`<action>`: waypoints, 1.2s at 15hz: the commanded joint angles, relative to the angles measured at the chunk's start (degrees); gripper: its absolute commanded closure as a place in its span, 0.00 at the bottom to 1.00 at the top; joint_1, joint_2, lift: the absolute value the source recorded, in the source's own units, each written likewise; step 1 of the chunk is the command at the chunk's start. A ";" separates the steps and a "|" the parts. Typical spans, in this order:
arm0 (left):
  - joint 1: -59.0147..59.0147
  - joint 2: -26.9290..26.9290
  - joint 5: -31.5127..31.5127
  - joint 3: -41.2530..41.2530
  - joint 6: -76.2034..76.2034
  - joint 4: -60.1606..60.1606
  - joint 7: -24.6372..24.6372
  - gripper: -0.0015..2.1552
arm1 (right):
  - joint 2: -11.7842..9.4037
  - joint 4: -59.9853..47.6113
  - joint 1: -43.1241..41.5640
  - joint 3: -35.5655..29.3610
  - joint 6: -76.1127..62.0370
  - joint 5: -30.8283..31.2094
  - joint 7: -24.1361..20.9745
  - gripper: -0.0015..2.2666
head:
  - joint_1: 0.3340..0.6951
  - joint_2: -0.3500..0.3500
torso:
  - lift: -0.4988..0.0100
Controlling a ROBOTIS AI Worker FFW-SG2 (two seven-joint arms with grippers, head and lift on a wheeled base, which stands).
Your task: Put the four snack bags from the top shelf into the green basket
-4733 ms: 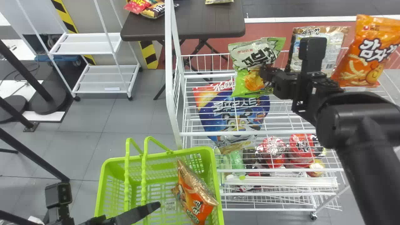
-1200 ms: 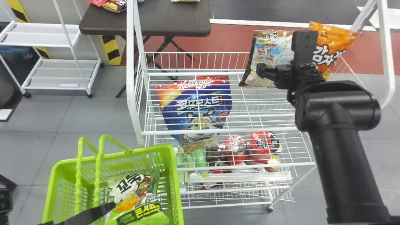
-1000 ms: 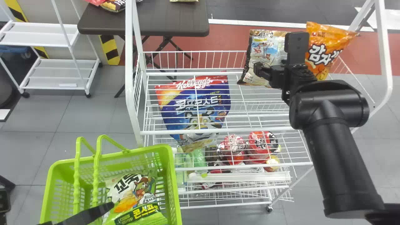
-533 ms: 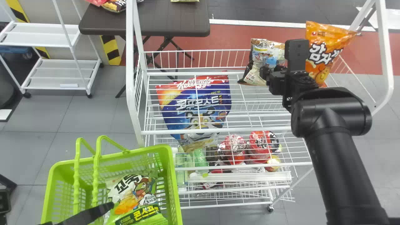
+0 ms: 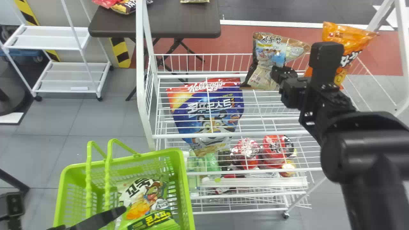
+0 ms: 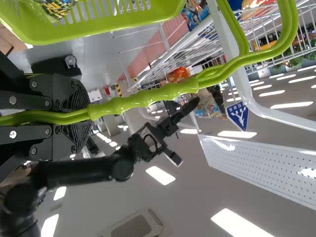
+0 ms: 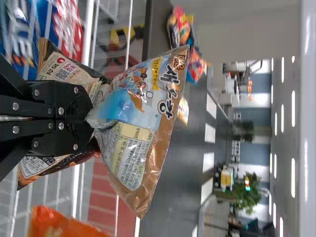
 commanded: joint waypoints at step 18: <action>-0.26 0.09 0.00 -0.96 0.17 -0.79 -0.57 1.00 | 0.96 6.73 4.46 25.57 17.49 -24.91 4.88 0.99 | 1.00 1.00 | 0.98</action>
